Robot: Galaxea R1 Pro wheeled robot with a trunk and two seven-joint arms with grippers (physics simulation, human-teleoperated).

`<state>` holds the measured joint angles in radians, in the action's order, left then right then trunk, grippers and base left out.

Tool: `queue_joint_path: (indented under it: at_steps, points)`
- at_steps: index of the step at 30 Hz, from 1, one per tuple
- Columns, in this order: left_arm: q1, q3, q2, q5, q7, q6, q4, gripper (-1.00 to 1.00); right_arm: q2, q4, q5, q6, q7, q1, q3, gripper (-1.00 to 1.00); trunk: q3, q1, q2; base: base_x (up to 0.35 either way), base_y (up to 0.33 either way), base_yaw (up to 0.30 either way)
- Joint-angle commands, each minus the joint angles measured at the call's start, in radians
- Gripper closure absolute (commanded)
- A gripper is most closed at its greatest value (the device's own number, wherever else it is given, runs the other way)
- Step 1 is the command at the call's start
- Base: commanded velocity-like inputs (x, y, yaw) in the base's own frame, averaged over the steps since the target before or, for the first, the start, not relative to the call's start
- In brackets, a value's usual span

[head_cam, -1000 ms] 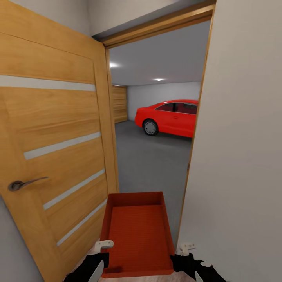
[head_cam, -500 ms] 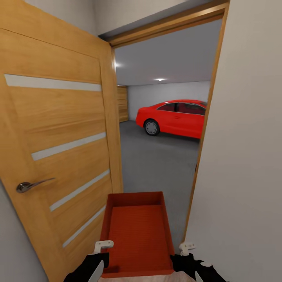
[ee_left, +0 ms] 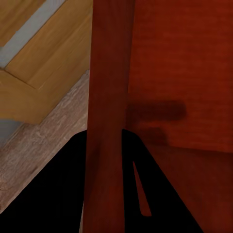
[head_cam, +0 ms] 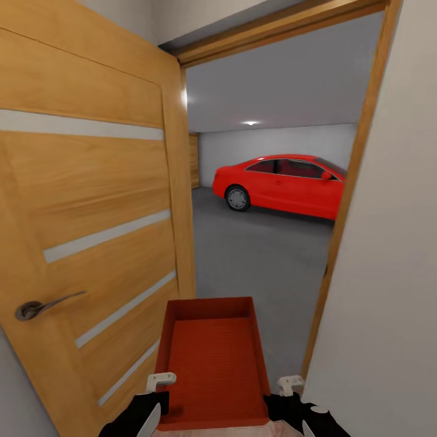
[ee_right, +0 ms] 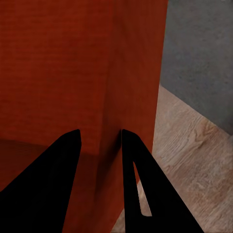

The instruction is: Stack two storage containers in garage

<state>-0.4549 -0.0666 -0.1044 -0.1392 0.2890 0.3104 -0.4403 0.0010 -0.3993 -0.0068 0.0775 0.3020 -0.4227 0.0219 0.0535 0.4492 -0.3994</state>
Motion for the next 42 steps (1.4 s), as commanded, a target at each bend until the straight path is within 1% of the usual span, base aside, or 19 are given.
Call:
queue_joint_path:
  at_steps: [1, 7, 34, 42]
  points:
    - [-0.001, 0.036, 0.011, 0.020, 0.009, -0.084, -0.005, 1.00, -0.001, 0.000, -0.005, 0.007, 0.031, 0.001, 0.006, 1.00, 0.000, 0.001, -0.001, 0.269, 0.145, 0.000]
    - [-0.001, 0.036, 0.010, 0.020, 0.009, -0.085, -0.005, 1.00, -0.001, 0.000, -0.004, 0.007, 0.031, 0.001, 0.006, 1.00, 0.000, 0.001, -0.001, 0.208, 0.103, 0.000]
    - [-0.001, 0.036, 0.010, 0.020, 0.009, -0.085, -0.005, 1.00, -0.001, 0.000, -0.005, 0.005, 0.029, 0.001, 0.006, 1.00, 0.000, 0.001, -0.001, 0.004, 0.002, 0.000]
    - [-0.001, 0.036, 0.011, 0.020, 0.010, -0.085, -0.004, 1.00, -0.001, 0.000, -0.005, 0.006, 0.030, 0.001, 0.006, 1.00, 0.000, 0.001, -0.001, 0.168, 0.157, 0.000]
